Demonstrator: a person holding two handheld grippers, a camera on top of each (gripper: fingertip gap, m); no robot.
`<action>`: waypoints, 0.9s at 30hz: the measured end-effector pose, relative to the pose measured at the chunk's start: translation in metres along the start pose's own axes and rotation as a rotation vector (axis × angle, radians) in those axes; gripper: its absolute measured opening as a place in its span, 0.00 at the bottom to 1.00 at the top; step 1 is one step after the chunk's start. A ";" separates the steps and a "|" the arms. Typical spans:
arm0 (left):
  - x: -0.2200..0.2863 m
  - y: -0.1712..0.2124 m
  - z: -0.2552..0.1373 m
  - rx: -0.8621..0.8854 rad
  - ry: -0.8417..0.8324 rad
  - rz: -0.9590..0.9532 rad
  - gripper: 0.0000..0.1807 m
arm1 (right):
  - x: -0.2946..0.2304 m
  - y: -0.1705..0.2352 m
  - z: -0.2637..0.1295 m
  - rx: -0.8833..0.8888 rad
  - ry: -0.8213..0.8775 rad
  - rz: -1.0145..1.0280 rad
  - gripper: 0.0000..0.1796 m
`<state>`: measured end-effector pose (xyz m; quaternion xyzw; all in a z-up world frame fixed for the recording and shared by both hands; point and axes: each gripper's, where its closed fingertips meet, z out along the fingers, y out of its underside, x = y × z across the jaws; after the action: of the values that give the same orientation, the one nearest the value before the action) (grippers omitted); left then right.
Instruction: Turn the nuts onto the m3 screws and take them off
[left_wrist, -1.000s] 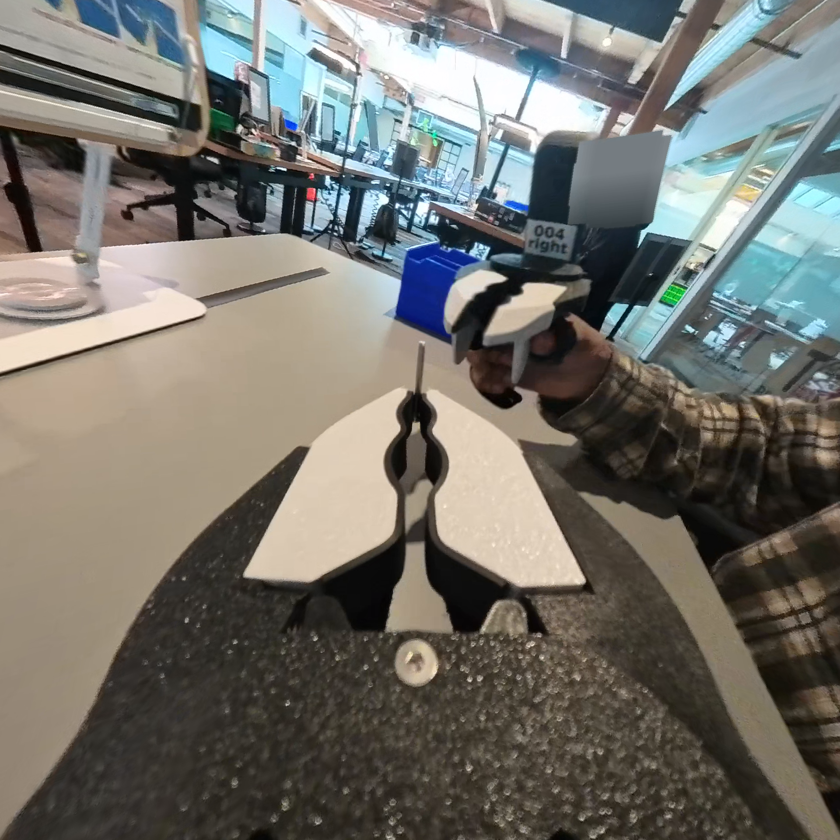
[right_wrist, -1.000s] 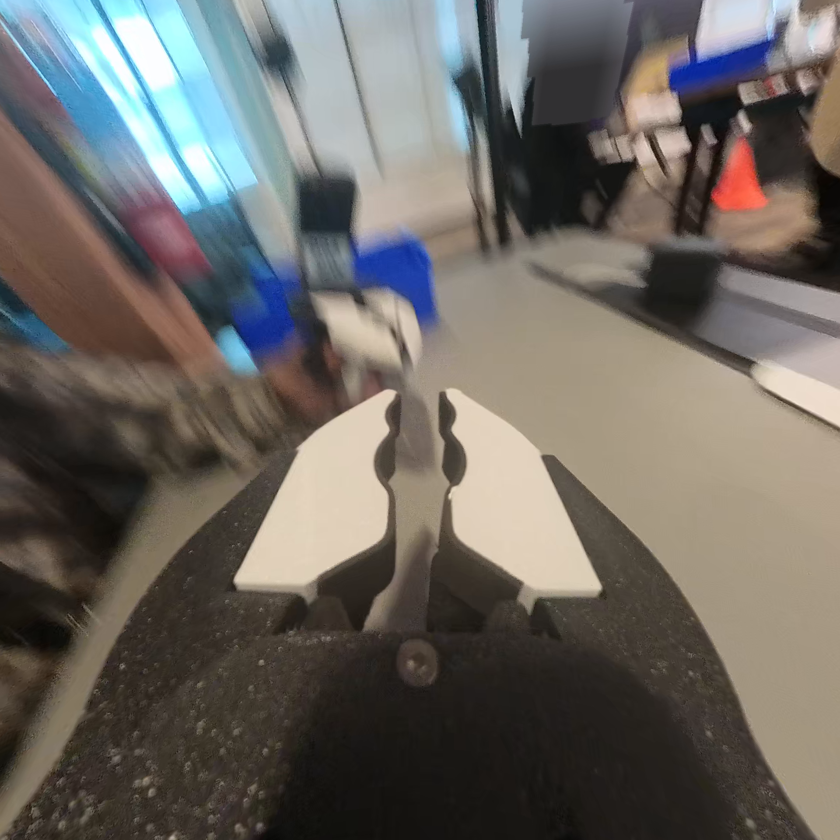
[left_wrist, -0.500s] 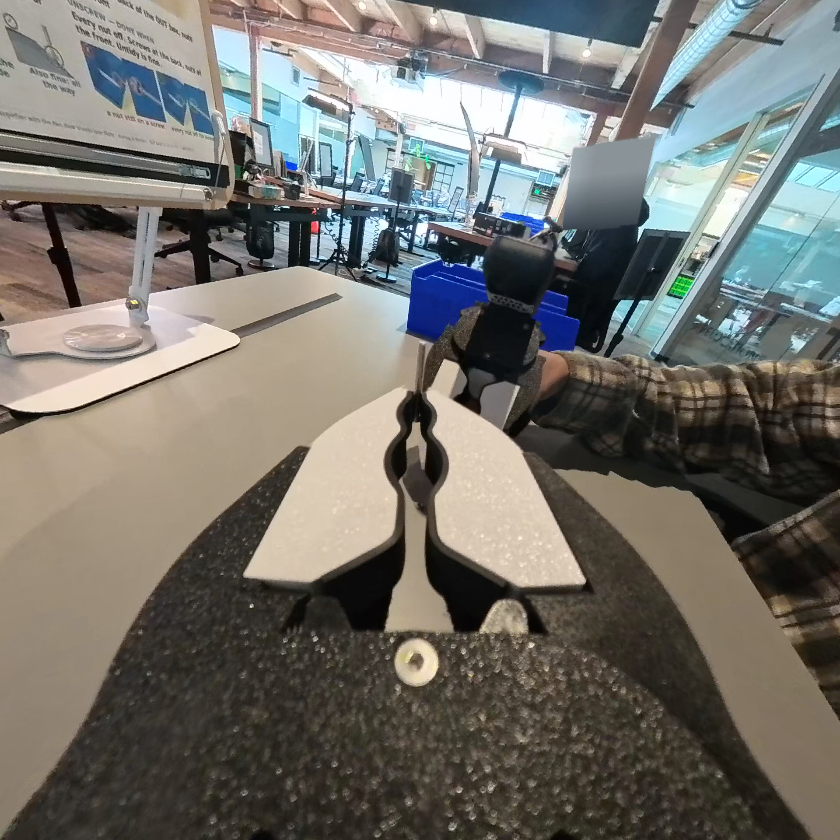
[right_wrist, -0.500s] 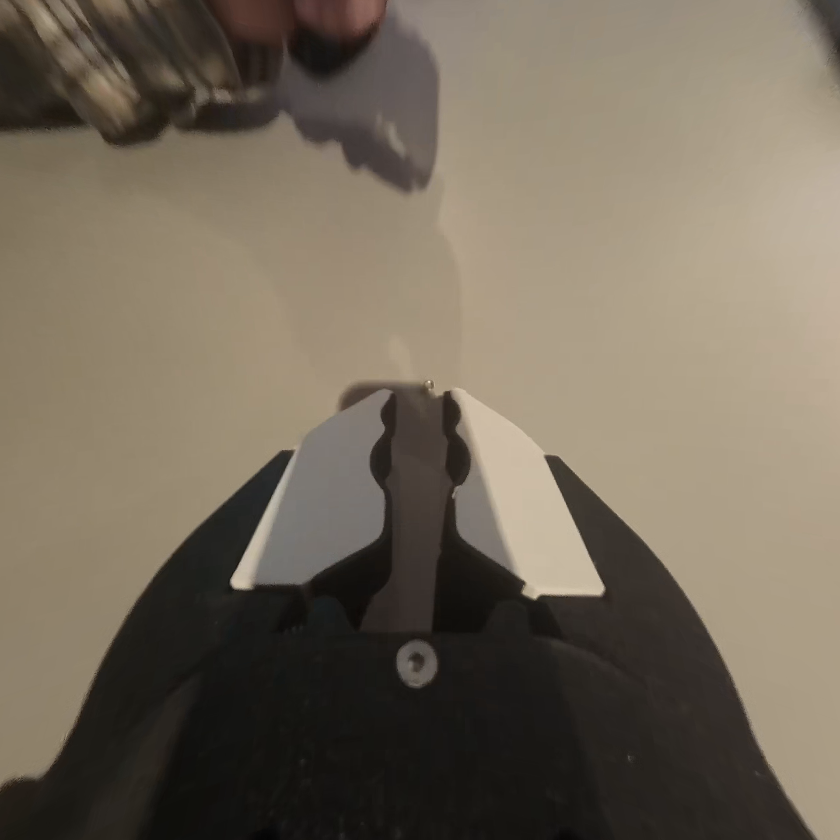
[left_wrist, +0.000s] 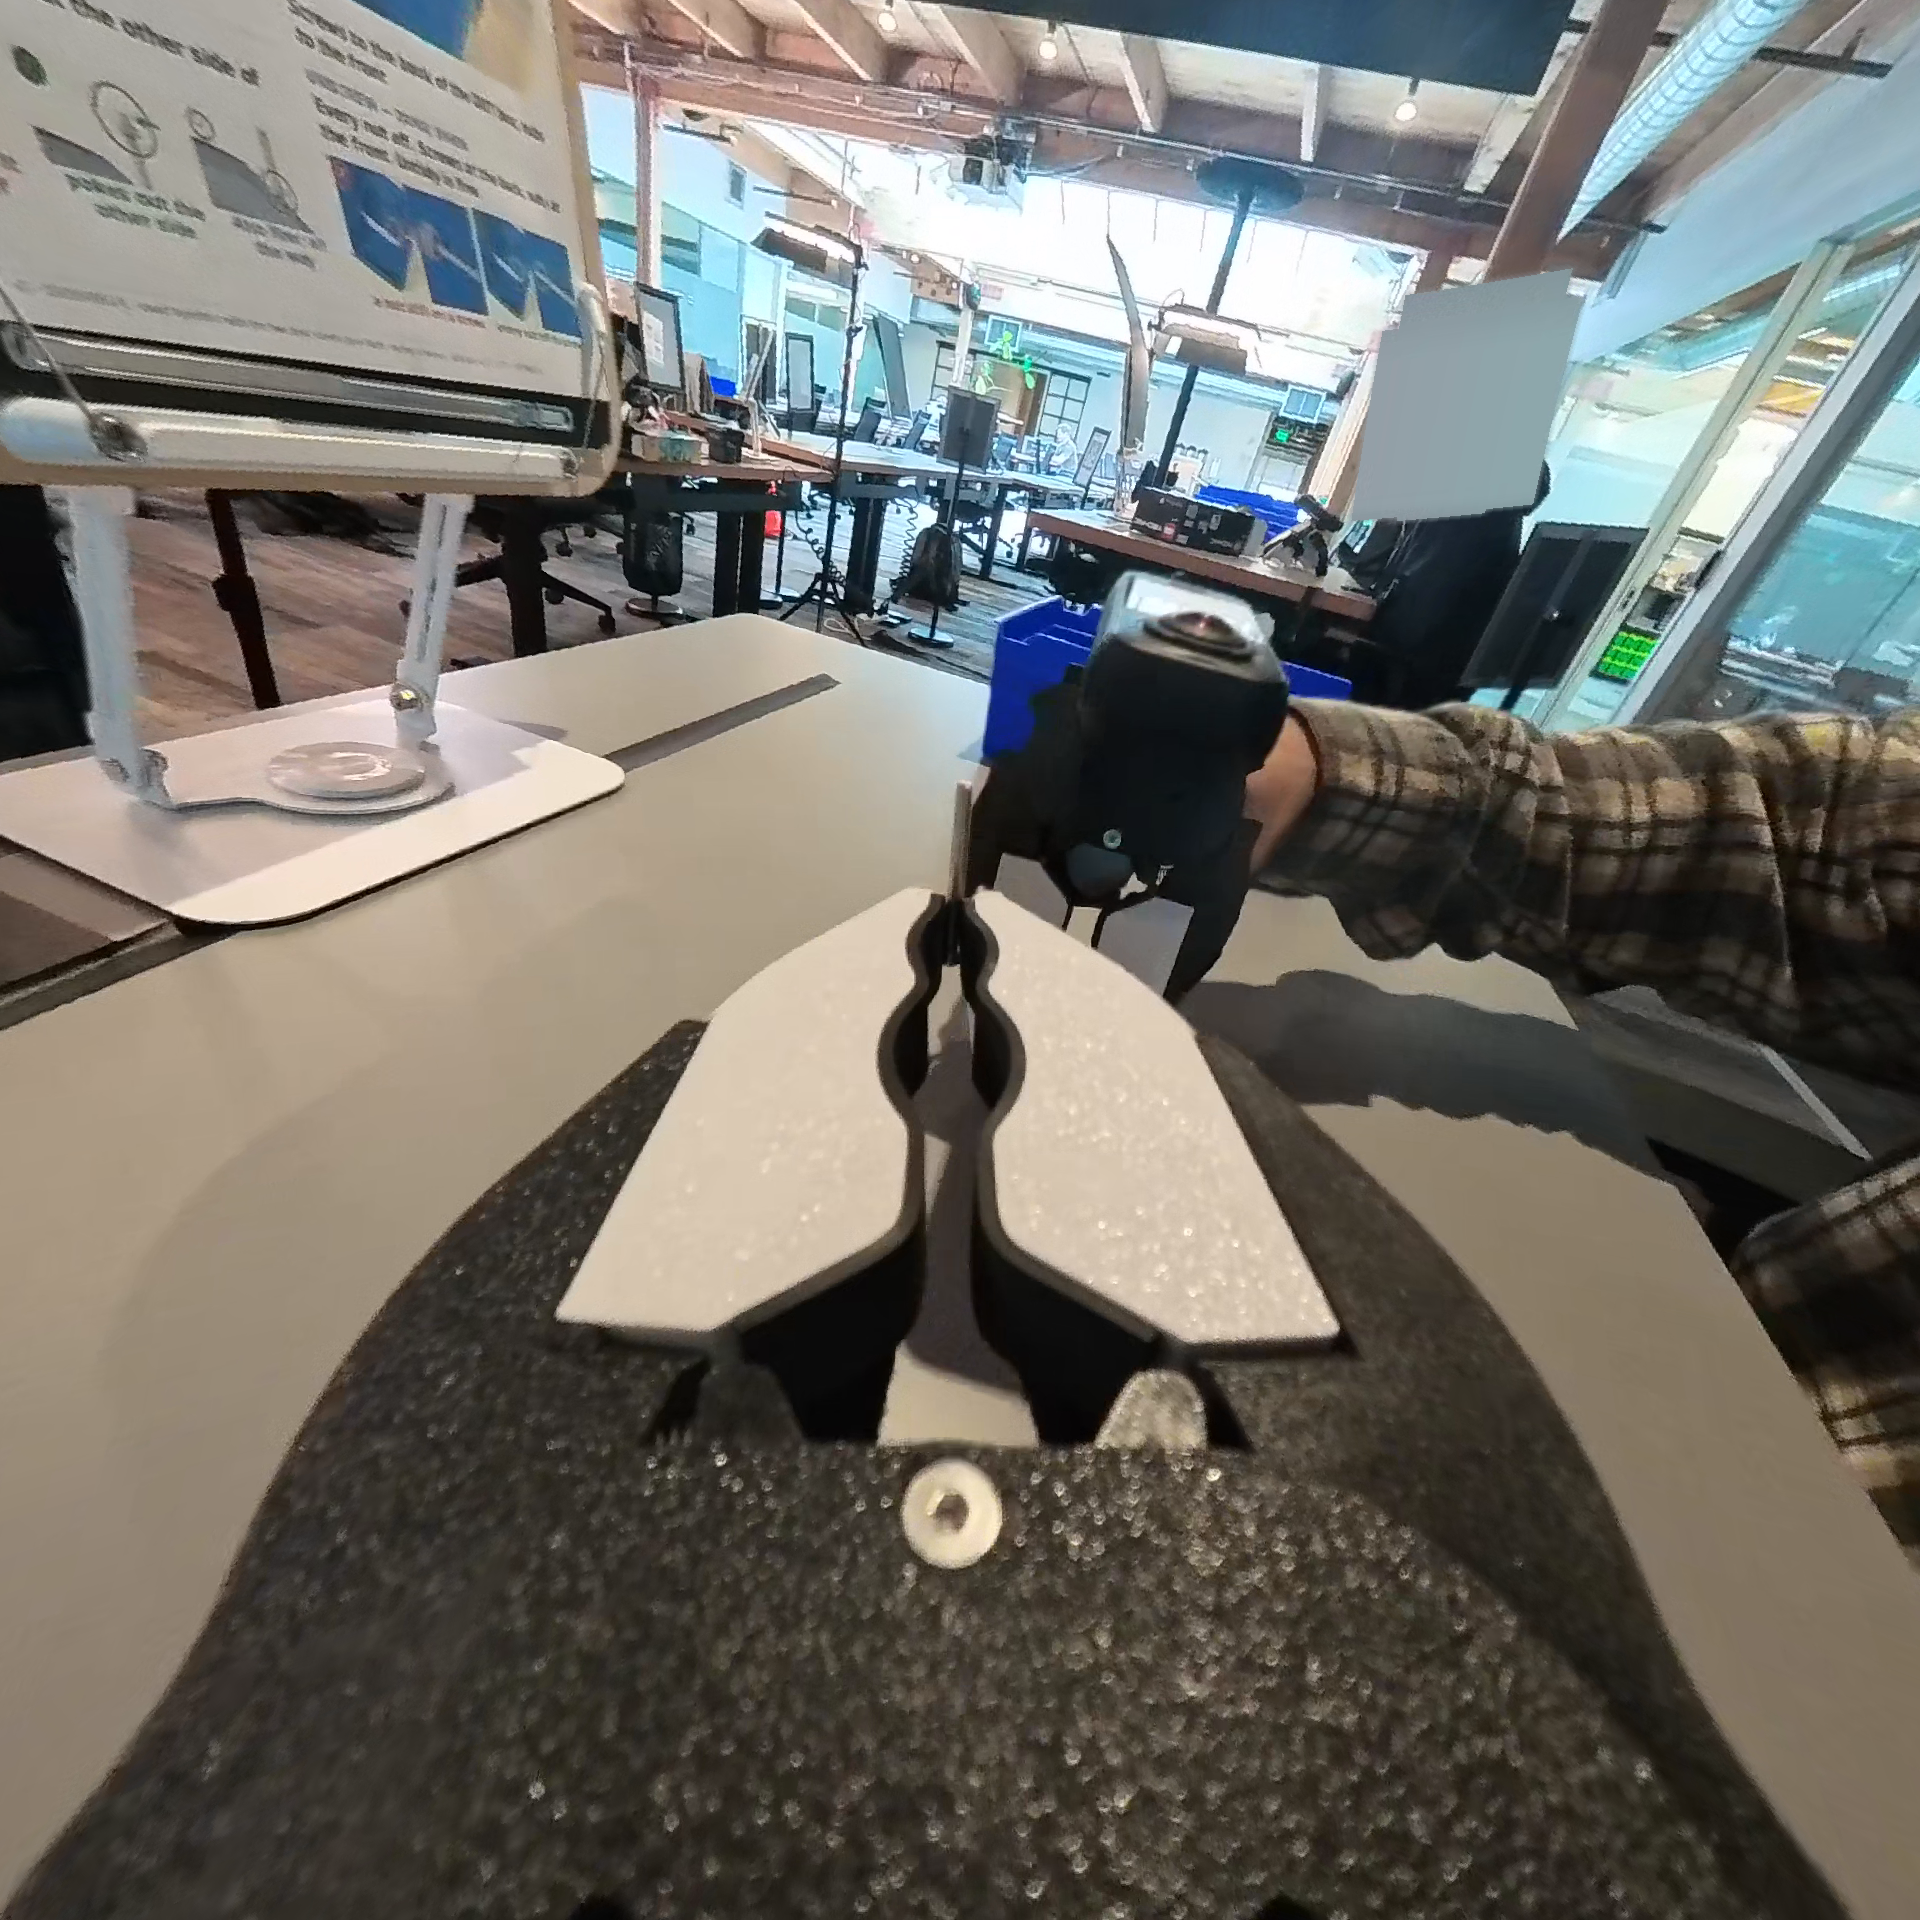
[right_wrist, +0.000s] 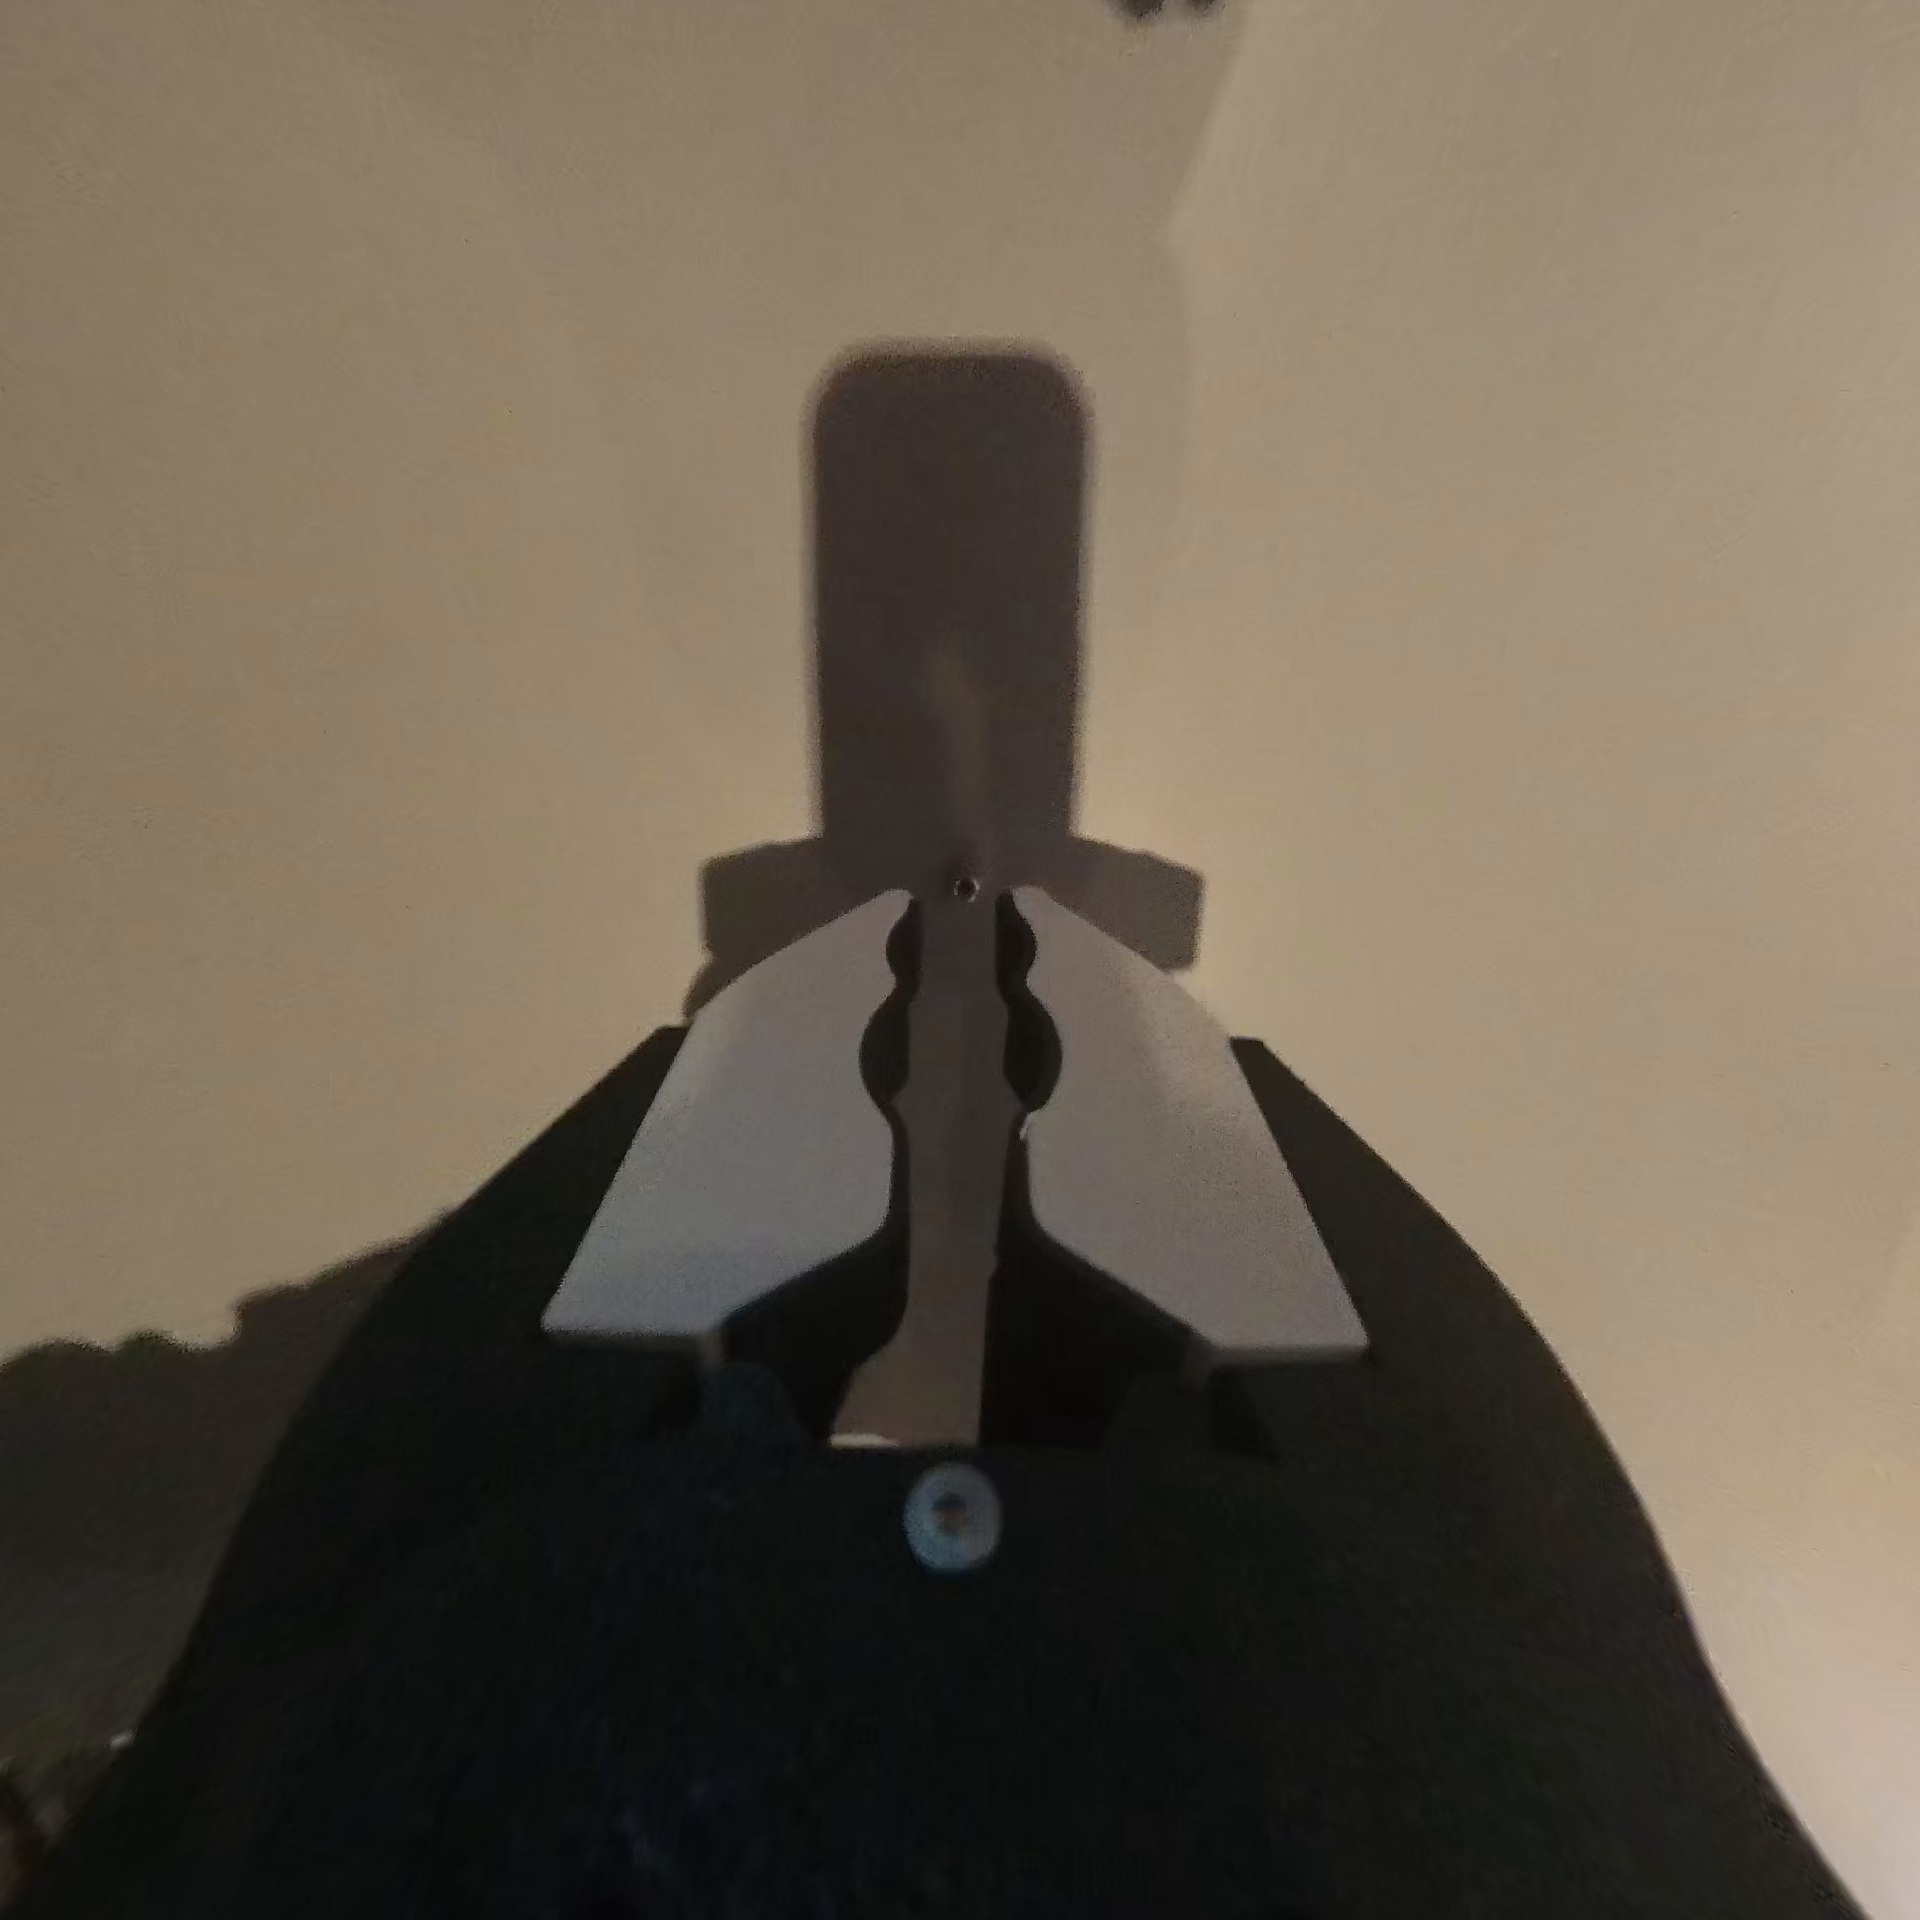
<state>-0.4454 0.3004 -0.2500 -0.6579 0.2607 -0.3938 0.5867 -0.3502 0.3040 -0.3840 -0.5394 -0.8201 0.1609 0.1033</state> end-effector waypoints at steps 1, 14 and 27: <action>-0.001 -0.001 -0.001 0.003 -0.002 -0.003 0.01 | 0.001 -0.001 0.000 -0.012 -0.002 -0.005 0.07; -0.006 -0.002 -0.005 0.007 -0.022 -0.002 0.01 | 0.001 0.003 0.011 -0.108 -0.028 -0.030 0.03; 0.001 0.009 0.006 -0.051 -0.012 0.027 0.01 | -0.002 -0.001 -0.018 0.047 -0.002 0.071 0.03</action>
<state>-0.4389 0.3014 -0.2590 -0.6714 0.2760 -0.3751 0.5765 -0.3445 0.3045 -0.3668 -0.5653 -0.7966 0.1840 0.1095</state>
